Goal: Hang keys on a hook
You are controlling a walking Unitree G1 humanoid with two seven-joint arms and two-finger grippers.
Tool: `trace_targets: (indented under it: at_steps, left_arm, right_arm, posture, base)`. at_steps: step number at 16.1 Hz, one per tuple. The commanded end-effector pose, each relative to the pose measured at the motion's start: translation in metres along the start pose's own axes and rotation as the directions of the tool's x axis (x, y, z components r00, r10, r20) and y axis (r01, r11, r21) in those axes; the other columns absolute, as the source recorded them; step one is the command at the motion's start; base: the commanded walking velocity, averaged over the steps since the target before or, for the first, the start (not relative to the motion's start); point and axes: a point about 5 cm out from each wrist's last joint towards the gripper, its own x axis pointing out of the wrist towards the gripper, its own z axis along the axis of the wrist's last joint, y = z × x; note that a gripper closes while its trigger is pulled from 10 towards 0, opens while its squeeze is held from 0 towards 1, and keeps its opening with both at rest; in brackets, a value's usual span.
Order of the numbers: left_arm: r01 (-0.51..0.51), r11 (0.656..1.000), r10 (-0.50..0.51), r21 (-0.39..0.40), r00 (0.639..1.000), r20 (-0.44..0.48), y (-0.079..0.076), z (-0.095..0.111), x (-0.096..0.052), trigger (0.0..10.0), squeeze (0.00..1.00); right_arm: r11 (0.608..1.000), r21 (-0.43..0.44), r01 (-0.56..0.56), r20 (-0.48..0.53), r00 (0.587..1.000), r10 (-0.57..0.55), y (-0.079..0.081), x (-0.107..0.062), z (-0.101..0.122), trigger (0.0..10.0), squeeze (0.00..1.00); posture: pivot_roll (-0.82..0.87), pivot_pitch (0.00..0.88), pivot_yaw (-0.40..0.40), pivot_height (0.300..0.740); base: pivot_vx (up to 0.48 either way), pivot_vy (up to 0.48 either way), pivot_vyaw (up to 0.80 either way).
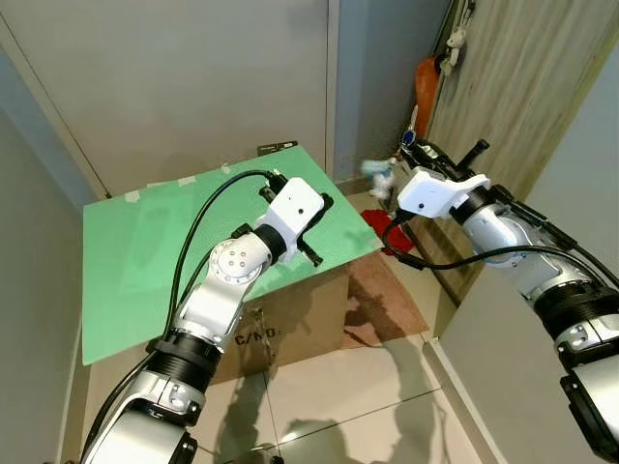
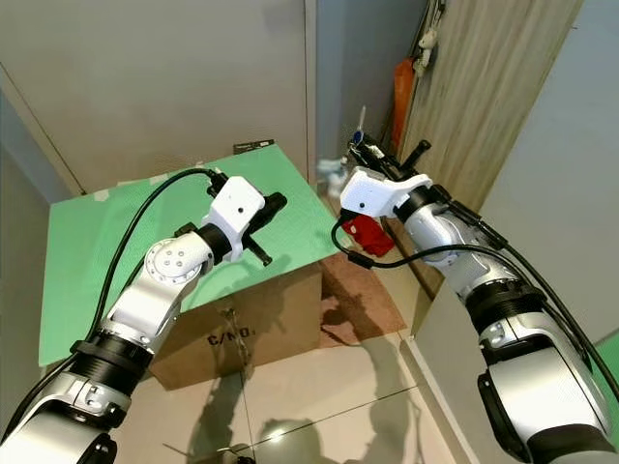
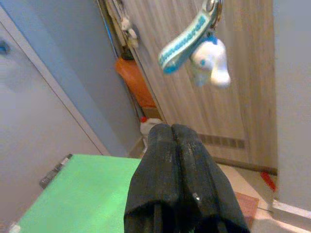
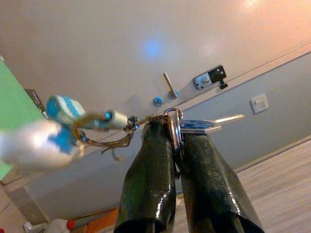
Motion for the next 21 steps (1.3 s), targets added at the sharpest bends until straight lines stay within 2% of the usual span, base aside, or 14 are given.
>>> trace_targets:
  at_steps: [1,5,6,8,9,10,11,13,15,21]
  left_arm:
    - [-0.030,0.996,0.026,0.080,0.999,0.045,0.007,0.011,0.000,10.0,0.00]
    - [-0.138,0.979,0.124,0.153,0.988,0.093,0.022,0.019,-0.001,10.0,0.00]
    - [-0.181,0.971,0.164,0.158,0.980,0.116,0.028,0.023,-0.001,10.0,0.00]
    - [-0.189,0.970,0.171,0.151,0.977,0.126,0.030,0.024,-0.001,10.0,0.00]
    - [-0.183,0.976,0.168,0.116,0.978,0.123,0.029,0.023,0.001,10.0,0.07]
    - [-0.181,0.978,0.168,0.104,0.978,0.124,0.029,0.022,0.001,10.0,0.77]
    - [-0.175,0.984,0.170,0.036,0.978,0.119,0.028,0.019,0.003,10.0,1.00]
    - [-0.154,0.988,0.155,-0.010,0.983,0.096,0.024,0.014,0.004,10.0,1.00]
    - [-0.106,0.990,0.112,-0.088,0.992,0.064,0.016,0.006,0.006,10.0,1.00]
    - [-0.007,0.977,0.022,-0.214,0.997,0.068,0.005,0.005,0.008,10.0,1.00]
  right_arm:
    - [1.000,-0.005,0.024,0.021,1.000,-0.024,-0.005,0.000,0.002,0.0,0.00]
    - [1.000,0.026,0.016,0.014,1.000,-0.016,0.000,-0.005,0.000,0.0,0.00]
    - [0.999,0.033,-0.008,0.002,1.000,0.008,0.007,-0.008,-0.002,0.0,0.00]
    - [0.999,0.044,-0.019,0.001,1.000,0.019,0.012,-0.009,-0.001,0.0,0.00]
    - [0.997,0.069,-0.032,0.022,0.999,0.031,0.018,-0.008,0.005,0.0,0.00]
    - [0.996,0.078,-0.036,0.030,0.999,0.034,0.020,-0.008,0.007,0.0,0.00]
    - [0.995,0.092,-0.049,0.053,0.998,0.044,0.025,-0.007,0.013,0.0,0.00]
    - [0.994,0.099,-0.054,0.063,0.997,0.048,0.028,-0.007,0.016,0.0,0.00]
    - [0.994,0.097,-0.047,0.060,0.997,0.042,0.026,-0.006,0.015,0.0,0.00]
    - [0.996,0.085,-0.040,0.042,0.998,0.037,0.020,-0.005,0.012,0.0,0.00]
  posture:
    - [-0.05,0.000,0.069,0.740]
    - [-0.05,0.000,0.063,0.740]
    - [-0.05,0.000,0.063,0.740]
    - [-0.05,0.000,0.063,0.740]
    - [-0.05,0.000,0.063,0.740]
    - [-0.05,0.000,0.064,0.740]
    - [-0.05,0.000,0.068,0.740]
    - [-0.05,0.000,0.069,0.740]
    - [-0.05,0.000,0.072,0.740]
    - [-0.05,0.000,0.070,0.740]
  base:
    - [0.000,0.000,0.00]
    - [0.000,0.000,0.00]
    - [0.000,0.000,0.00]
    - [0.000,0.000,0.00]
    - [0.000,0.000,0.00]
    - [0.000,0.000,0.00]
    - [0.000,0.000,0.00]
    - [0.000,0.000,0.00]
    - [0.000,0.000,0.00]
    - [0.000,0.000,0.00]
